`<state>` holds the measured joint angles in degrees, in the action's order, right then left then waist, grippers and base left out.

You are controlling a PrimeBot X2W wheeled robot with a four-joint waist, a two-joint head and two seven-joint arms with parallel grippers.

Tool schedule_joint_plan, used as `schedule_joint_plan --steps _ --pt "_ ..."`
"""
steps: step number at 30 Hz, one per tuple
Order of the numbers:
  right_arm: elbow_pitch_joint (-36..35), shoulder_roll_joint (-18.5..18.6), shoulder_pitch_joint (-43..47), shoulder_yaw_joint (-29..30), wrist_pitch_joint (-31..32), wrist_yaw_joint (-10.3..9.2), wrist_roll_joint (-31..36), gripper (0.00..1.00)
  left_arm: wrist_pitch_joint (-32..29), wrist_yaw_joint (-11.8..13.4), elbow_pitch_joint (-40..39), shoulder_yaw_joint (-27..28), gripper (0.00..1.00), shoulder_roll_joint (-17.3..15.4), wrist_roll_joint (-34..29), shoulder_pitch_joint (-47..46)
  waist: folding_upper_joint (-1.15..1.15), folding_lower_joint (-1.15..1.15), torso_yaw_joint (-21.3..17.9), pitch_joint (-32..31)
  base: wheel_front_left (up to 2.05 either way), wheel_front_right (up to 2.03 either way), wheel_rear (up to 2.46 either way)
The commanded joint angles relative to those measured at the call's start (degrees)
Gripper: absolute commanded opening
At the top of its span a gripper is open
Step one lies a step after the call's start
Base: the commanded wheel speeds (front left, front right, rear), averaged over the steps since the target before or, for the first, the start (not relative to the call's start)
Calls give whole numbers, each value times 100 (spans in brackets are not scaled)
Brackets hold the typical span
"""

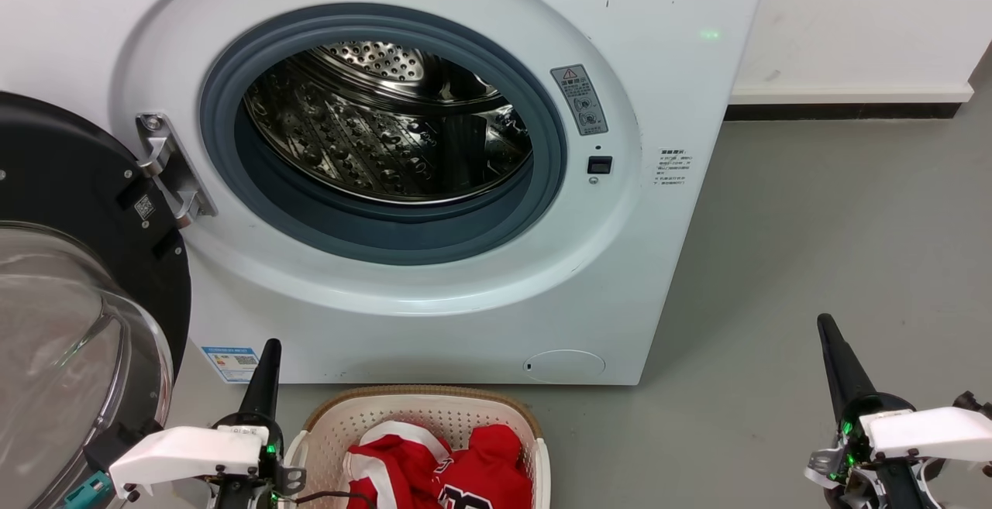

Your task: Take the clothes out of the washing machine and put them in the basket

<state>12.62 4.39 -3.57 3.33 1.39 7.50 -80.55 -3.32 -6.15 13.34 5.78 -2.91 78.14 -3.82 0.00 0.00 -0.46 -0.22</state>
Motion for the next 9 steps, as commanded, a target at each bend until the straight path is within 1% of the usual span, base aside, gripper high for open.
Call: schedule_joint_plan --steps 1,9 --pt "4 17 -136 25 44 -1 -162 0 -41 -44 0 18 0 1 166 -119 0 0 3 3 0 0 0" --pt "41 8 -174 54 135 -1 -482 0 -121 -72 20 38 0 2 509 -167 0 0 13 12 0 0 0"
